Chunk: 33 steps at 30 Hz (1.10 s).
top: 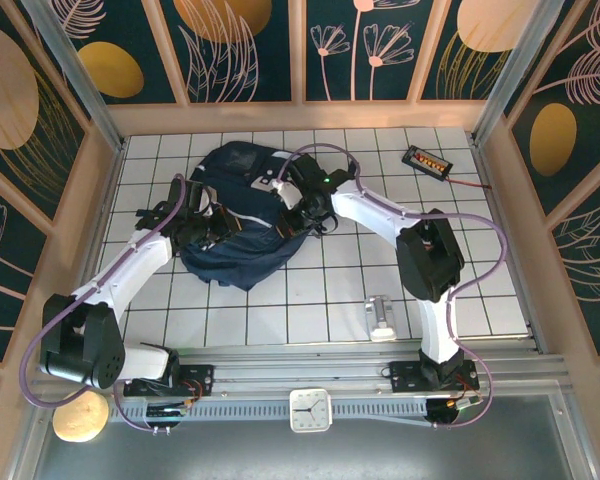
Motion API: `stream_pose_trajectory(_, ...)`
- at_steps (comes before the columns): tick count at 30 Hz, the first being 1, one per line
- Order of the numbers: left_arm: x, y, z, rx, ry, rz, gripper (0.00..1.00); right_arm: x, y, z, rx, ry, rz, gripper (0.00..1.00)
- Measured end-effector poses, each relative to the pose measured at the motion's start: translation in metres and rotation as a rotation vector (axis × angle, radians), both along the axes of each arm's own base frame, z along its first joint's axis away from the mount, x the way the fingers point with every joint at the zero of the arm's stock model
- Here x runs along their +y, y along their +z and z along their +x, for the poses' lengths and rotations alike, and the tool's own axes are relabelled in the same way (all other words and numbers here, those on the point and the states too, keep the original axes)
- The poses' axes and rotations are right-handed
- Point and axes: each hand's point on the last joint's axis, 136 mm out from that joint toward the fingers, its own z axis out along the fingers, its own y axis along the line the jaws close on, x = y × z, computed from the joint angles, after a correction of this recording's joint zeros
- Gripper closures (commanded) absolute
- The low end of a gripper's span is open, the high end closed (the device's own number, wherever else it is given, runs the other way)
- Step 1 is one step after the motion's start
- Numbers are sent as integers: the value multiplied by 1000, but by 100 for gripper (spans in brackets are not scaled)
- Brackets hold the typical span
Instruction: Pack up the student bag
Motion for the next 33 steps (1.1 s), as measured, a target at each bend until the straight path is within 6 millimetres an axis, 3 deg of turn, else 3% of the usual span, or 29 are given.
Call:
stream_pose_trajectory(3, -2, 1, 0, 3, 3, -15, 100, -2, 2, 5, 2, -11, 7, 71)
stream_pose_trajectory(5, 0, 1, 0, 8, 28, -37, 100, -13, 1, 15, -3, -48, -6, 63)
stream_pose_trajectory(10, 0, -16, -5, 58, 135, -163, 100, -71, 10, 47, -2, -237, 10, 49)
stream_pose_trajectory(12, -3, -24, -4, 87, 168, -205, 100, -92, 29, 48, -3, -313, 64, 47)
stream_pose_trajectory(17, -16, -26, 11, 99, 211, -276, 100, -131, 113, 39, -82, -476, 299, 45)
stream_pose_trajectory(19, -21, -26, 19, 100, 222, -307, 100, -142, 134, 33, -112, -522, 369, 45)
stream_pose_trajectory(21, -27, -28, 28, 109, 229, -327, 100, -155, 144, 28, -134, -570, 407, 45)
stream_pose_trajectory(24, -39, -32, 47, 116, 228, -341, 97, -176, 142, 21, -154, -647, 415, 44)
stream_pose_trajectory(25, -43, -33, 53, 114, 224, -346, 87, -185, 140, 19, -169, -673, 414, 44)
stream_pose_trajectory(27, -51, -31, 62, 106, 209, -355, 56, -204, 140, 15, -214, -725, 413, 45)
stream_pose_trajectory(30, -60, -21, 67, 84, 183, -361, 3, -230, 147, 11, -332, -786, 402, 44)
stream_pose_trajectory(33, -59, -7, 63, 50, 159, -331, 1, -246, 159, 3, -479, -788, 381, 39)
